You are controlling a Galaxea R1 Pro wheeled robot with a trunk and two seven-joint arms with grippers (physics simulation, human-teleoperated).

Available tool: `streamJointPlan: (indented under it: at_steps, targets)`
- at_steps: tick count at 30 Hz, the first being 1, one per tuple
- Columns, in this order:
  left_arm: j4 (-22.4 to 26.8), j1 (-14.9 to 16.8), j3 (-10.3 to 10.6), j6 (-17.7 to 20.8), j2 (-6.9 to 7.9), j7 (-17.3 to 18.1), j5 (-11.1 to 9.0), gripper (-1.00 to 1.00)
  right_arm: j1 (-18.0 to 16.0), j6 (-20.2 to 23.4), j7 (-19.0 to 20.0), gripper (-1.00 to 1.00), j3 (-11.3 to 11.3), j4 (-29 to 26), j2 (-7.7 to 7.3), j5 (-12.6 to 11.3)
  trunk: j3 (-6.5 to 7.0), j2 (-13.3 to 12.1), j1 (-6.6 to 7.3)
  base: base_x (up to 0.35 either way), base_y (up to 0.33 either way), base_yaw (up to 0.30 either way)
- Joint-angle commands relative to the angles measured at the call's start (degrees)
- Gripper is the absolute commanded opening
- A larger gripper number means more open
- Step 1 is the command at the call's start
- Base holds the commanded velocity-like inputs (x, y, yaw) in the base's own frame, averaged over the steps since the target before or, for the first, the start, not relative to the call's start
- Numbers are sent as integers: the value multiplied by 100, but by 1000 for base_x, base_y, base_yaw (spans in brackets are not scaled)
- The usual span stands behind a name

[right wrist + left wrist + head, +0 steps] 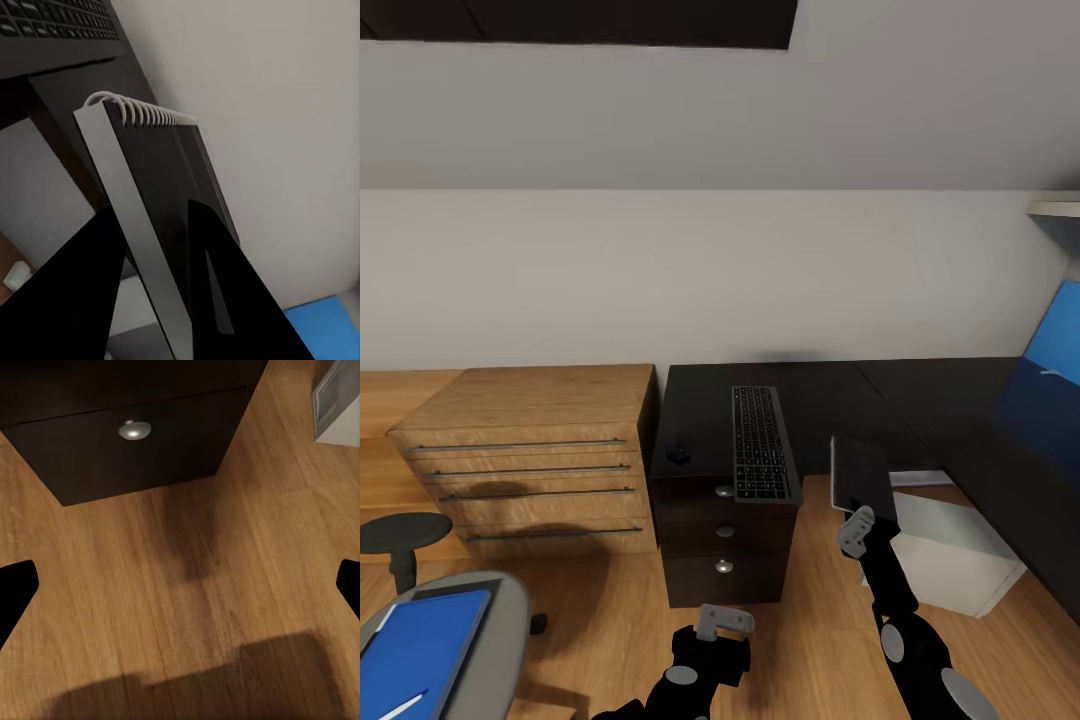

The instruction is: In the bedroom, organize the workspace by keeping the computer under the desk, ensuring the monitor is on the desk, placing the keyboard on the desk next to the monitor, placing the mouse on the desk next to the keyboard, moving the folder from the swivel chair onto the desk next to the mouse, stacking the notebook on top of the folder with the pen on top of the notebook, and positioning the swivel chair next to the desk.

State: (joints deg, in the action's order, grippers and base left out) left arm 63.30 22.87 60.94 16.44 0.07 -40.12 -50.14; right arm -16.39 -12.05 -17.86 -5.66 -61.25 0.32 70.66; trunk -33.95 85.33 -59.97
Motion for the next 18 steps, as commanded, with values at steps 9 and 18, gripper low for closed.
streamJointPlan:
  at_steps: [9, 18]
  targets:
    - [-266, 7, 37, 6, 15, -39, -60, 100, -4, -6, 1, -100, -14, 68, 13, 63, -5, 3, 0, 67, 0, 0]
    - [-1601, 4, 614, -914, 0, 2, -126, 100, -4, 124, 42, -100, -14, 105, 5, 72, -5, 3, 0, 4, 0, 0]
